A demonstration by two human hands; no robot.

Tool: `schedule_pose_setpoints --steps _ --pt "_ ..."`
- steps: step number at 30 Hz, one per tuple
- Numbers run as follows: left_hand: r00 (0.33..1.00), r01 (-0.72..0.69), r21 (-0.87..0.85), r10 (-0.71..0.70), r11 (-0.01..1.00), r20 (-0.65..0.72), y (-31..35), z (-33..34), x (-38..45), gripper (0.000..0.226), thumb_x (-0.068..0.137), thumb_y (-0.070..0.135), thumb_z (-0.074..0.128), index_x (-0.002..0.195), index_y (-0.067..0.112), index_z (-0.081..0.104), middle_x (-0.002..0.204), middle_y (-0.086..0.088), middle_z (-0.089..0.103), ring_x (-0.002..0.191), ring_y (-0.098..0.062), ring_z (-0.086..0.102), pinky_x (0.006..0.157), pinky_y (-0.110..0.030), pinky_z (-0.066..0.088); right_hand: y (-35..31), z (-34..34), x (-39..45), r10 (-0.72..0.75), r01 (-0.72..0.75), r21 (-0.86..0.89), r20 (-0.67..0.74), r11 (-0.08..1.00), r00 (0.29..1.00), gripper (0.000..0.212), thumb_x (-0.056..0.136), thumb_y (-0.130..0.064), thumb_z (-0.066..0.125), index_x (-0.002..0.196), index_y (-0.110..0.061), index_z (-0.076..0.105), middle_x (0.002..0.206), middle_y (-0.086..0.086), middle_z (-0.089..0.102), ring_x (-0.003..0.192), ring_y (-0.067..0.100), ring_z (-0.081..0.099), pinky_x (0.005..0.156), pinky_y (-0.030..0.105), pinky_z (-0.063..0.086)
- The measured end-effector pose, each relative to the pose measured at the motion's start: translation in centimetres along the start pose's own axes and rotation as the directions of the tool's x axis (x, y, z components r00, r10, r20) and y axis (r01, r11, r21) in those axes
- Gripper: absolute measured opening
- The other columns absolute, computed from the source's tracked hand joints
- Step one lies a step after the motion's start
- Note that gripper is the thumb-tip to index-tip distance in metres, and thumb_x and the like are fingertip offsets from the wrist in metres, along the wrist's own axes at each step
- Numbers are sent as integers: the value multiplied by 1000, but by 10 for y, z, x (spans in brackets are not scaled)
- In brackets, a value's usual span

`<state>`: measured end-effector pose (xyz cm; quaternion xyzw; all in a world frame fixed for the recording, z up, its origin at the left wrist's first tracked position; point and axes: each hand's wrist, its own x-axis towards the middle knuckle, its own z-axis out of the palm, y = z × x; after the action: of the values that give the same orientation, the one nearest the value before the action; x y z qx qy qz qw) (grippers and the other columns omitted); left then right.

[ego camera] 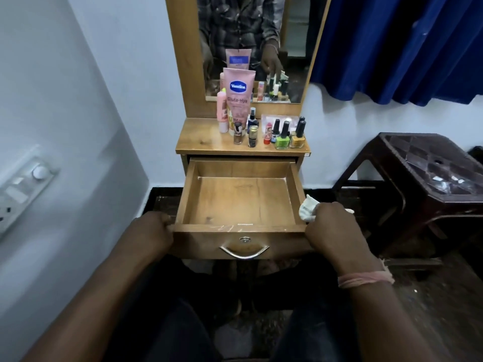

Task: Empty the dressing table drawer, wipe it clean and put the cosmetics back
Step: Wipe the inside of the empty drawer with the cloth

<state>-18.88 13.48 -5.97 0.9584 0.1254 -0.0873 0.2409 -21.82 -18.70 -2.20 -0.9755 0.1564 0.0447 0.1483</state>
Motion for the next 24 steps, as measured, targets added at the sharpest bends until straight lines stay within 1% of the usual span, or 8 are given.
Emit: schedule_pose_setpoints --steps 3,6,9,14,17,19,22,24 --pt "999 34 -34 -35 999 -33 -2 -5 6 18 89 10 68 104 11 77 111 -11 73 105 -30 67 85 -30 49 -23 13 -10 -70 70 37 -13 997 997 31 80 -16 53 105 -7 69 106 16 62 102 38 63 85 36 48" --pt "997 55 -74 -58 996 -46 -4 -9 9 18 89 12 73 106 12 78 108 -10 74 97 -27 69 86 -32 54 -65 28 -28 -232 233 -62 29 970 972 27 87 -9 55 111 -9 67 113 14 61 106 32 57 93 38 42" --pt "997 44 -92 -49 995 -51 -3 -9 7 24 90 15 76 113 13 77 111 -9 73 98 -25 69 89 -35 56 -115 50 -57 -419 415 -137 -5 900 908 30 92 -4 50 118 -7 64 121 16 57 113 32 51 94 40 45" --pt "998 31 -105 -36 994 -48 -6 -9 7 14 88 19 77 101 16 80 106 -9 76 99 -26 69 93 -38 56 -149 86 -77 -570 548 -184 -93 816 817 44 92 -3 36 125 -4 65 126 14 56 121 35 49 84 40 53" --pt "998 18 -113 -24 993 -54 -9 -5 6 17 89 18 76 105 18 79 111 -7 74 106 -26 67 95 -35 54 -129 78 -78 -529 514 -230 -1 826 849 42 95 -2 42 132 -4 62 139 14 48 125 33 45 92 41 52" --pt "998 28 -158 -37 987 -57 -11 -5 6 18 89 17 76 107 18 78 111 -7 73 105 -25 67 93 -34 54 -106 73 -73 -430 409 -291 -11 865 903 39 97 -3 46 134 -4 61 146 18 43 127 36 45 94 42 53" --pt "998 59 -195 -64 979 -17 -10 -10 7 17 89 9 74 101 19 77 106 -7 74 98 -24 69 86 -33 56 -92 79 -65 -289 234 -333 -124 913 949 27 87 -1 58 108 1 73 116 21 61 101 39 59 69 40 57" --pt "997 73 -211 -72 975 11 -7 -14 8 22 88 -2 67 97 15 78 102 -9 74 94 -25 69 87 -35 58 -102 92 -64 -254 197 -314 -152 929 955 21 83 2 57 94 5 75 100 22 62 90 40 59 64 42 54"
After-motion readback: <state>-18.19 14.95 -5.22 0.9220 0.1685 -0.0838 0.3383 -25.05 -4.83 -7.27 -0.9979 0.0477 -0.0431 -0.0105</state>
